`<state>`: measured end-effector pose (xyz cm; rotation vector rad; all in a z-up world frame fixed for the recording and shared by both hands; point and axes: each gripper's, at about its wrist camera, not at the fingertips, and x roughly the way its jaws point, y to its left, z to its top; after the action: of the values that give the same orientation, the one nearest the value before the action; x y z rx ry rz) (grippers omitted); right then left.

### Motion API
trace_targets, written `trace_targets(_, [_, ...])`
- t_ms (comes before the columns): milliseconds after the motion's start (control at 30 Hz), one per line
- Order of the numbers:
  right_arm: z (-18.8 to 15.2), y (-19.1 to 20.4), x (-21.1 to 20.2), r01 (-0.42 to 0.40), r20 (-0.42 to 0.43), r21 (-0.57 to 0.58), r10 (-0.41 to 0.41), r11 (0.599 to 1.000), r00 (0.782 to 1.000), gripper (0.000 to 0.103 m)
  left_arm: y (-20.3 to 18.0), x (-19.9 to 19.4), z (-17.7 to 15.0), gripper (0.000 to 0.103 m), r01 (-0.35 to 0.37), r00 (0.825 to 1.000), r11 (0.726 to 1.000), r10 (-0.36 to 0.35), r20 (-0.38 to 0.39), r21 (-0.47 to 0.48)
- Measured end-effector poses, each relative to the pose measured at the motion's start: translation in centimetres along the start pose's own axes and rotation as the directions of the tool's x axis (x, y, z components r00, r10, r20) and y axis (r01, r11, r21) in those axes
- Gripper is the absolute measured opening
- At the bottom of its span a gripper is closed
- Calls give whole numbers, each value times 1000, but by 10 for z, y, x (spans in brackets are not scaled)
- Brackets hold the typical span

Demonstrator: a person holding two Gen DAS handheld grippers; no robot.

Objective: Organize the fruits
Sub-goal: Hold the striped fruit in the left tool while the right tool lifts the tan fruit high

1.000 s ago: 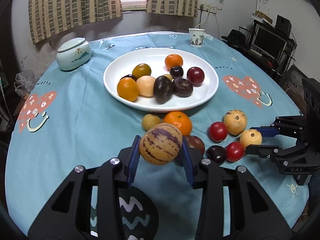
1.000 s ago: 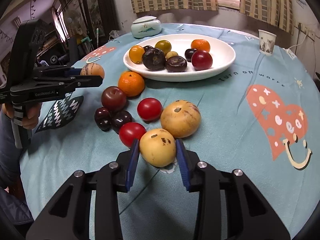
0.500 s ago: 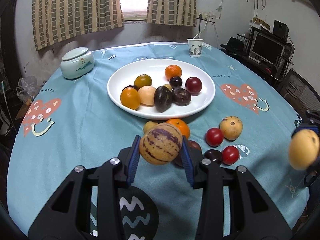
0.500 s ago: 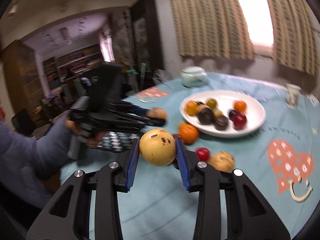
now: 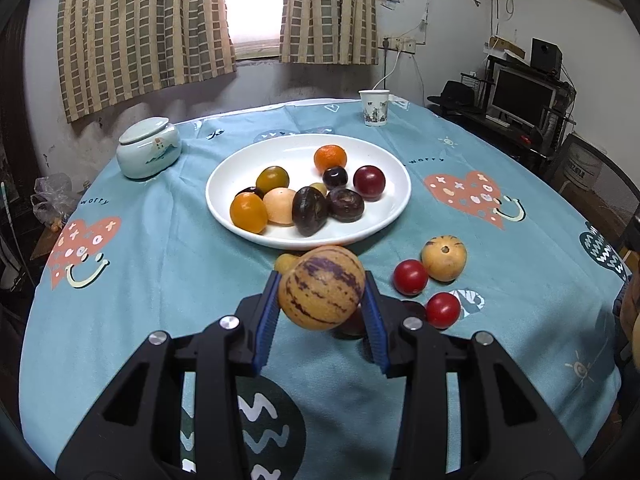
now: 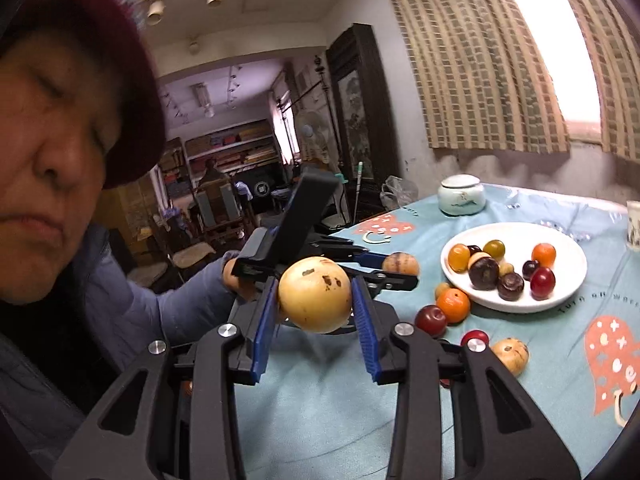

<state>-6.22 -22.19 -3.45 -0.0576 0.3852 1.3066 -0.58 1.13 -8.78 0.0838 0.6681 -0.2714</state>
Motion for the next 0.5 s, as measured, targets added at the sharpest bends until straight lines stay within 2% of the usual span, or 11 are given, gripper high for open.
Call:
trace_targets(133, [-4,7,7,34,-43,-40,-36,999,998,38,-3,-1,0,40,5,1000,1000,-5,4,13])
trace_targets(300, [-8,0,13,94,-73,-30,-96,995,993,38,-3,1,0,40,8,1000,1000,-8,-1,12])
trace_targets(400, [-12,-13,20,163,-101,-4,-162,987,982,38,-2,1,0,40,14,1000,1000,-14,-3,7])
trace_targets(500, [-17,-30,27,245,-144,33,-238,969,961,38,-2,5,-1,40,15,1000,1000,-15,-11,4])
